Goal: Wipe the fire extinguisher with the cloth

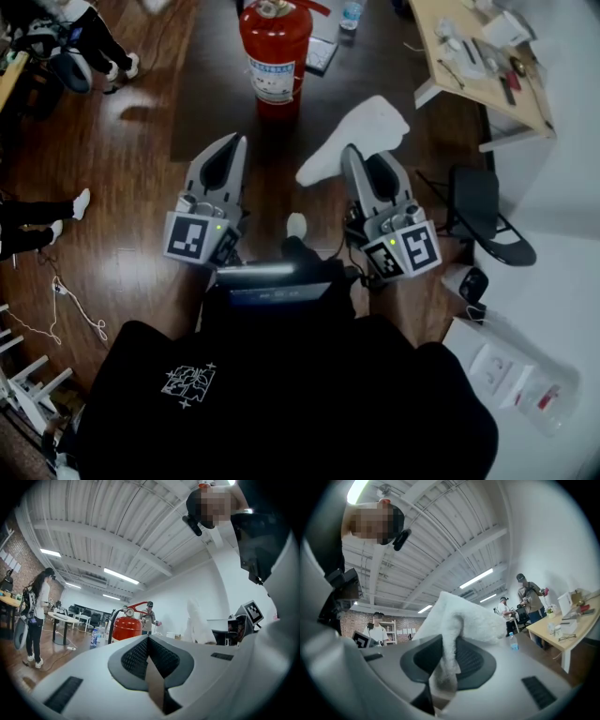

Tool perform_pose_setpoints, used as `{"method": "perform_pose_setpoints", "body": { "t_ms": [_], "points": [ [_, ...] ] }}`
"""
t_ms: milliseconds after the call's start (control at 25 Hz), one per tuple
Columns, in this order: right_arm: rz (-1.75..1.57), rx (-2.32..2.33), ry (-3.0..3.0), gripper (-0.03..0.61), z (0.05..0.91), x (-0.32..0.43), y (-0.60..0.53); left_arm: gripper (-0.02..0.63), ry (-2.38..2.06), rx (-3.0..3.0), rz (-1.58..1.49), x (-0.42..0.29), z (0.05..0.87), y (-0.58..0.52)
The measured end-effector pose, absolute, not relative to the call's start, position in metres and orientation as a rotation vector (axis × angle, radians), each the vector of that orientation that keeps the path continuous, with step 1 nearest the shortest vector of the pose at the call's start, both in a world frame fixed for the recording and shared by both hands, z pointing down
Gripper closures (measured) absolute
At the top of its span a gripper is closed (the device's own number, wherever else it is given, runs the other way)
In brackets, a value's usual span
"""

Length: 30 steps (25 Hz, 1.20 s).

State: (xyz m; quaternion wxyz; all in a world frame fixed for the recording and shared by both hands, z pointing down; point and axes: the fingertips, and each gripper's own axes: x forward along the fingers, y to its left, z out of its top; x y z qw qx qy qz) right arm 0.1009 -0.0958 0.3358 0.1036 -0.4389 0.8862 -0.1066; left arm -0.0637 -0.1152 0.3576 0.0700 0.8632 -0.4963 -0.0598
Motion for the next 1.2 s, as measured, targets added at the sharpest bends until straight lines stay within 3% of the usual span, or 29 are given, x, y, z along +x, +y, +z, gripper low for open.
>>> {"method": "perform_pose_setpoints", "body": {
  "t_ms": [520, 1200],
  "points": [
    [-0.297, -1.431, 2.595, 0.482, 0.341, 0.039, 0.071, 0.614, -1.405, 2.612, -0.207, -0.131, 0.365, 0.046],
    [-0.248, -1.418, 2.624, 0.48, 0.324, 0.048, 0.15, 0.614, -1.429, 2.65, -0.261, -0.112, 0.333, 0.122]
  ]
}}
